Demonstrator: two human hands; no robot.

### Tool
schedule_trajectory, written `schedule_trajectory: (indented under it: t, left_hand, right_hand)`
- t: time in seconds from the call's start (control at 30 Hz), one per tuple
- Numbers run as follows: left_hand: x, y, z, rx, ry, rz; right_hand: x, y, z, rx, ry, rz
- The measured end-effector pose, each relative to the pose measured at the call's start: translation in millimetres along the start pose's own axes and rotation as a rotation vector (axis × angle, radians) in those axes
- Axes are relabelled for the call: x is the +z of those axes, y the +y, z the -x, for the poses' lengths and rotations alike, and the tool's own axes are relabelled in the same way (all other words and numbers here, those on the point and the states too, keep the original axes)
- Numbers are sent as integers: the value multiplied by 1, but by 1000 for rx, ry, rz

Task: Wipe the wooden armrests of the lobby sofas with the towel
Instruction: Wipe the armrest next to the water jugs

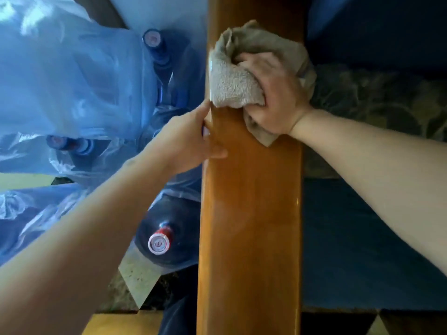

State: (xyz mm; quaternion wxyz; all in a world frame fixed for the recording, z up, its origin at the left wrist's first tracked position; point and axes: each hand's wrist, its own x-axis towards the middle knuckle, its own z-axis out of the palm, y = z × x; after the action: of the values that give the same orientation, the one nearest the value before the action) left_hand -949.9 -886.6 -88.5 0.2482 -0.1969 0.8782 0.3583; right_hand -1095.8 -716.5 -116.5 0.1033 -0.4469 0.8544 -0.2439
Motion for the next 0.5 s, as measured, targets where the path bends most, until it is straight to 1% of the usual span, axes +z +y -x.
schedule_trajectory:
  t: [0.07, 0.17, 0.27, 0.37, 0.5]
  left_hand:
    - [0, 14, -17, -65, 13, -89]
    - [5, 27, -25, -105, 62, -230]
    - [2, 30, -27, -110, 37, -228]
    - [-2, 34, -26, -138, -23, -207]
    - [-6, 38, -27, -141, 10, -170]
  right_hand:
    - [-7, 10, -43, 50, 34, -10]
    - [-13, 25, -86, 42, 43, 8]
    - [-20, 35, -112, 35, 5, 23]
    - [-19, 35, -113, 15, -28, 40]
    - [-20, 38, -114, 11, -19, 37]
